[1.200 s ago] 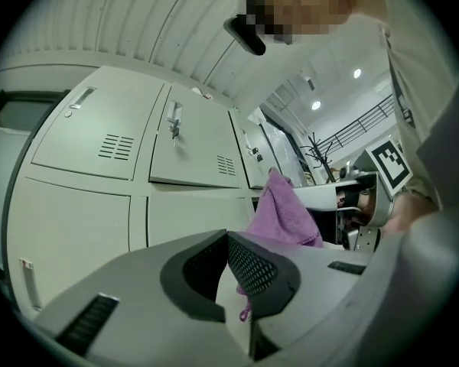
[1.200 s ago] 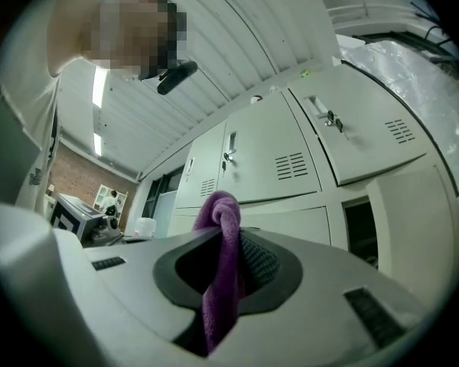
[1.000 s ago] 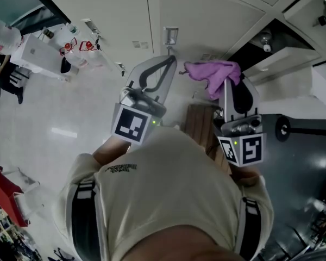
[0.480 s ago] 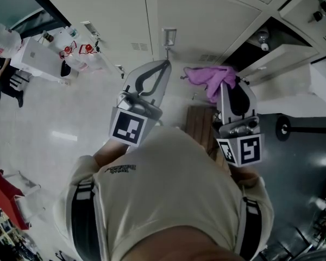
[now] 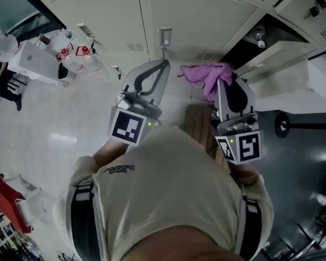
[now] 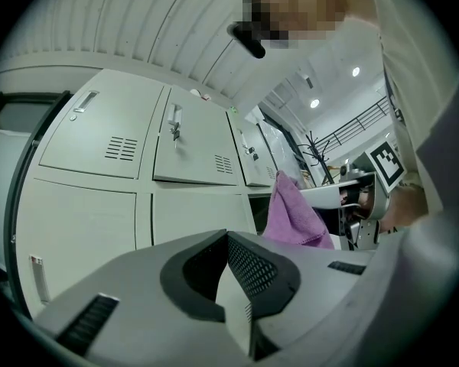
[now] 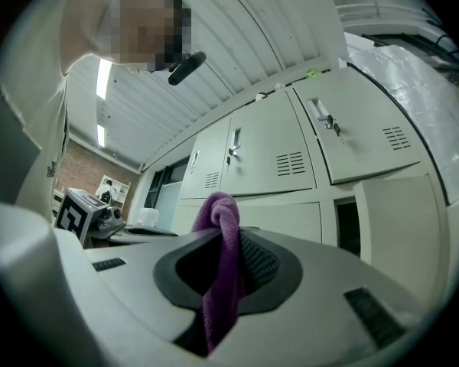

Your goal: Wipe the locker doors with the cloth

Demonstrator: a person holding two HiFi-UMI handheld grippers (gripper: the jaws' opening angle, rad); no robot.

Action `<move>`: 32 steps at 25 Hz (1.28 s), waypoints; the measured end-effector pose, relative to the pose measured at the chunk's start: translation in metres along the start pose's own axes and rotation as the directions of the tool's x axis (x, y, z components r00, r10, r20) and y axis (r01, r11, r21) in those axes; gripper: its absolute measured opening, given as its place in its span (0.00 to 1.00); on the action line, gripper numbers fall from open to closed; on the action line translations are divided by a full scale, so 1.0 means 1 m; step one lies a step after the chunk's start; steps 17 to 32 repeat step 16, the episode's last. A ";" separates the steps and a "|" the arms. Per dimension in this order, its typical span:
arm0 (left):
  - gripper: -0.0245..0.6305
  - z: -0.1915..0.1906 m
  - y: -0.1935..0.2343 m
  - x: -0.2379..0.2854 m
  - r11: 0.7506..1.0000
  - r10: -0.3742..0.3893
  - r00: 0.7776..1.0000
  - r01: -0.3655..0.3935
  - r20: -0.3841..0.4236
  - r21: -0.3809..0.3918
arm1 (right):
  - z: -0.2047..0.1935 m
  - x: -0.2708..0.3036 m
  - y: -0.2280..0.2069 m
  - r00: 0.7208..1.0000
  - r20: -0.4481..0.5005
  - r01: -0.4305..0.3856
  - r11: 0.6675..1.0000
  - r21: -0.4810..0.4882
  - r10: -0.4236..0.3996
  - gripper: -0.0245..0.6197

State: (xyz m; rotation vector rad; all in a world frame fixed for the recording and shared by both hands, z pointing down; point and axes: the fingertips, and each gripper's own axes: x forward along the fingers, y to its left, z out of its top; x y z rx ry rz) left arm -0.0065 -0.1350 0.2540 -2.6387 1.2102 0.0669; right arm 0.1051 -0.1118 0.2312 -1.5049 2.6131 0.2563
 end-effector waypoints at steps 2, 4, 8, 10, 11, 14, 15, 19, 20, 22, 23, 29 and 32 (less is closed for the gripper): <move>0.04 -0.001 -0.001 0.001 1.000 -0.004 1.000 0.004 -0.002 -0.001 | -0.001 0.001 -0.001 1.000 -0.002 0.002 1.000 0.001 -0.002 0.11; 0.04 -0.002 -0.001 0.003 1.000 -0.006 1.000 0.006 -0.007 -0.002 | -0.003 0.001 -0.002 1.000 -0.005 0.003 1.000 0.002 -0.003 0.11; 0.04 -0.004 -0.001 0.005 1.000 -0.012 1.000 0.012 -0.015 -0.006 | -0.004 0.002 -0.003 1.000 -0.009 0.004 1.000 0.007 -0.004 0.11; 0.04 -0.005 -0.002 0.007 1.000 -0.017 1.000 0.017 -0.018 -0.018 | -0.004 0.003 -0.003 1.000 -0.008 0.003 1.000 0.007 -0.003 0.11; 0.04 -0.005 -0.002 0.008 0.999 -0.022 1.000 0.021 -0.018 -0.028 | -0.004 0.003 -0.004 1.000 -0.008 0.003 1.000 0.007 -0.003 0.11; 0.04 -0.003 -0.003 0.010 0.999 -0.034 0.999 0.033 -0.011 -0.036 | -0.004 0.003 -0.006 1.000 -0.007 0.005 1.000 0.010 -0.005 0.11; 0.04 -0.003 -0.003 0.011 0.999 -0.035 0.999 0.035 -0.010 -0.034 | -0.004 0.003 -0.006 1.000 -0.006 0.004 1.000 0.013 -0.004 0.11; 0.04 -0.003 -0.003 0.011 0.999 -0.037 0.999 0.036 -0.010 -0.033 | -0.004 0.003 -0.006 1.000 -0.006 0.004 1.000 0.015 -0.004 0.11; 0.04 -0.003 -0.003 0.011 0.999 -0.037 0.999 0.036 -0.010 -0.033 | -0.004 0.003 -0.006 1.000 -0.006 0.004 1.000 0.015 -0.004 0.11; 0.04 -0.003 -0.003 0.011 0.999 -0.037 0.999 0.036 -0.010 -0.033 | -0.004 0.003 -0.006 1.000 -0.006 0.004 1.000 0.015 -0.004 0.11; 0.04 -0.003 -0.003 0.011 0.999 -0.037 0.999 0.036 -0.010 -0.033 | -0.004 0.003 -0.006 1.000 -0.006 0.004 1.000 0.015 -0.004 0.11; 0.04 -0.003 -0.003 0.011 0.999 -0.037 0.999 0.036 -0.010 -0.033 | -0.004 0.003 -0.006 1.000 -0.006 0.004 1.000 0.015 -0.004 0.11; 0.04 -0.003 -0.003 0.011 0.999 -0.037 0.999 0.036 -0.010 -0.033 | -0.004 0.003 -0.006 1.000 -0.006 0.004 1.000 0.015 -0.004 0.11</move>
